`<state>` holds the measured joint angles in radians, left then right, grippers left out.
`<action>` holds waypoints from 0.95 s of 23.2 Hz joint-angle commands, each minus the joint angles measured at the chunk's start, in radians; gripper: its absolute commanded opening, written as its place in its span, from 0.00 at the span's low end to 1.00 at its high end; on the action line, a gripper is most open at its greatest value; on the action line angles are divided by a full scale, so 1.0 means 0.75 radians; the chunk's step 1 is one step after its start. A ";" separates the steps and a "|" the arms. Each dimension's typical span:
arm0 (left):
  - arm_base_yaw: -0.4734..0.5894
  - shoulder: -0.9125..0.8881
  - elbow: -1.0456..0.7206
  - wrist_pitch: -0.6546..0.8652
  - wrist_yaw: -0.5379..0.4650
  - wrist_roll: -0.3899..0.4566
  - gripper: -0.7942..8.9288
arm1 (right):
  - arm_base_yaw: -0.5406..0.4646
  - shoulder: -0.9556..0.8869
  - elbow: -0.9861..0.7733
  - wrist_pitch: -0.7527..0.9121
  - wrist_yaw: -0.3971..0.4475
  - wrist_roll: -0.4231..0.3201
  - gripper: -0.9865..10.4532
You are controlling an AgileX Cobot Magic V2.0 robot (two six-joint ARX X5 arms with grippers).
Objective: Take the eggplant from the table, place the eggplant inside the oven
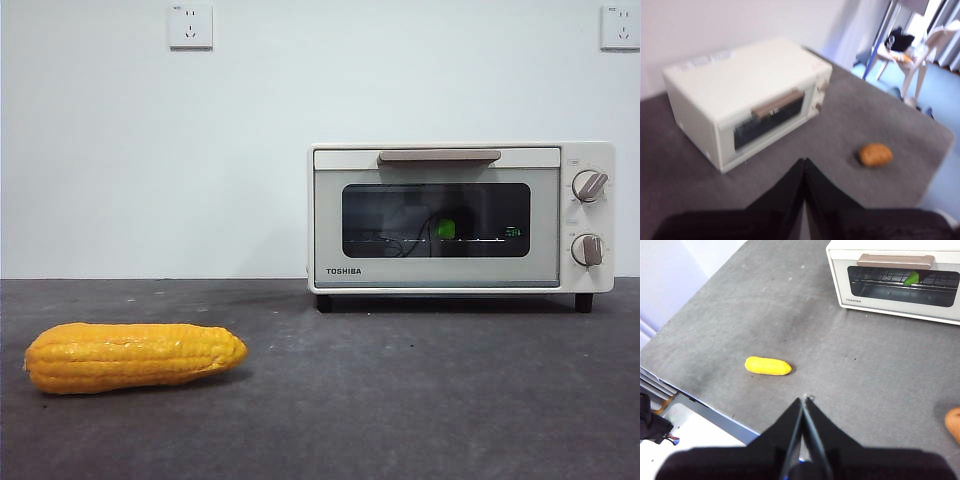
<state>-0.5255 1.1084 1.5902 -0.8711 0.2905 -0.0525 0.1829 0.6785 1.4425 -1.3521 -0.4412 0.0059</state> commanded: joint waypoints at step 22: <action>-0.049 -0.053 0.002 -0.175 -0.003 0.004 0.08 | 0.002 0.002 0.002 -0.030 0.005 -0.013 0.09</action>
<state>-0.5587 1.0702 1.5902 -1.0046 0.2901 -0.0525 0.1829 0.6788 1.4425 -1.3521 -0.4412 0.0059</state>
